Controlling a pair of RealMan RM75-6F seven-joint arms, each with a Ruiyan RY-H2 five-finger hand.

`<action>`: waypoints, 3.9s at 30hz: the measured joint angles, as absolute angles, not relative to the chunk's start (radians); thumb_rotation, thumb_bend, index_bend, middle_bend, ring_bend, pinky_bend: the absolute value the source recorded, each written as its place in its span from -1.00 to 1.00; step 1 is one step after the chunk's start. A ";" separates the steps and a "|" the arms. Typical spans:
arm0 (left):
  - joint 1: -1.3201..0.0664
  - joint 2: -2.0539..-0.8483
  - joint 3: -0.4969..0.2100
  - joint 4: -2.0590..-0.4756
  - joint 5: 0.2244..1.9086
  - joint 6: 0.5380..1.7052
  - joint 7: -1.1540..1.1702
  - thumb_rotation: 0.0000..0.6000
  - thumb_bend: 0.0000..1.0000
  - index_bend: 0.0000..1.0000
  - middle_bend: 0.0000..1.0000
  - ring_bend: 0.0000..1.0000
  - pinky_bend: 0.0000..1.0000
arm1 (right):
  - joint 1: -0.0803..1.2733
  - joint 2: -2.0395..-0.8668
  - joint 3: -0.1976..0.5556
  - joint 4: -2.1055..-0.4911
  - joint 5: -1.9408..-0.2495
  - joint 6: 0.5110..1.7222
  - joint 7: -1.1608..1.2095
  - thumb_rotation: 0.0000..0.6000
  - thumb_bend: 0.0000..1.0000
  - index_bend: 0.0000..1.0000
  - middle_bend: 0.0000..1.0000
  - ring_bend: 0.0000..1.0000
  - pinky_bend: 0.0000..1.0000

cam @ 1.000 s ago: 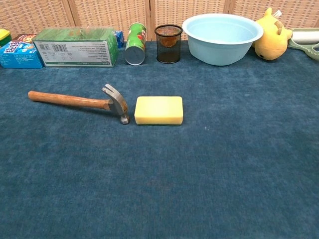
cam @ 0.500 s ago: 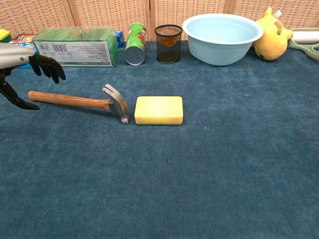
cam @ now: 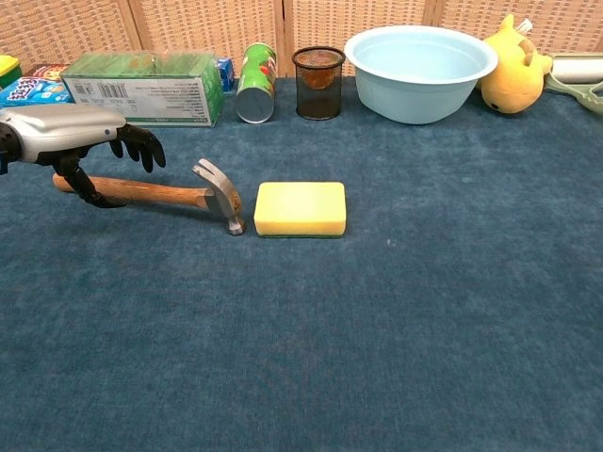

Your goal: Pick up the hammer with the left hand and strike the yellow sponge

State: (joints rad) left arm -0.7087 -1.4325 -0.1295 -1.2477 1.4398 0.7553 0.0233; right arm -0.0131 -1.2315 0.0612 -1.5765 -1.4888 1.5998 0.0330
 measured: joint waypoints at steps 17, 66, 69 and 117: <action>-0.754 -1.495 -0.091 -1.158 1.425 0.725 -0.024 1.00 0.03 -0.47 -0.39 -0.50 -0.42 | -0.032 -1.225 0.067 -1.580 -1.486 1.615 0.030 1.00 -0.24 -0.12 -0.13 -0.19 -0.32; -0.685 -1.376 -0.044 -1.331 1.601 1.088 -0.286 1.00 0.27 0.01 0.27 0.27 0.33 | -0.082 -1.221 0.064 -1.613 -1.502 1.653 0.041 1.00 -0.24 -0.12 -0.13 -0.19 -0.32; -0.686 -1.349 -0.043 -1.372 1.600 1.083 -0.224 1.00 0.27 0.02 0.28 0.28 0.35 | -0.082 -1.223 0.063 -1.613 -1.503 1.651 0.040 1.00 -0.24 -0.12 -0.13 -0.19 -0.32; -0.737 -1.470 -0.090 -1.333 1.492 0.983 -0.276 1.00 0.26 0.03 0.28 0.28 0.36 | -0.100 -1.232 0.075 -1.561 -1.476 1.642 0.100 1.00 -0.24 -0.12 -0.13 -0.19 -0.32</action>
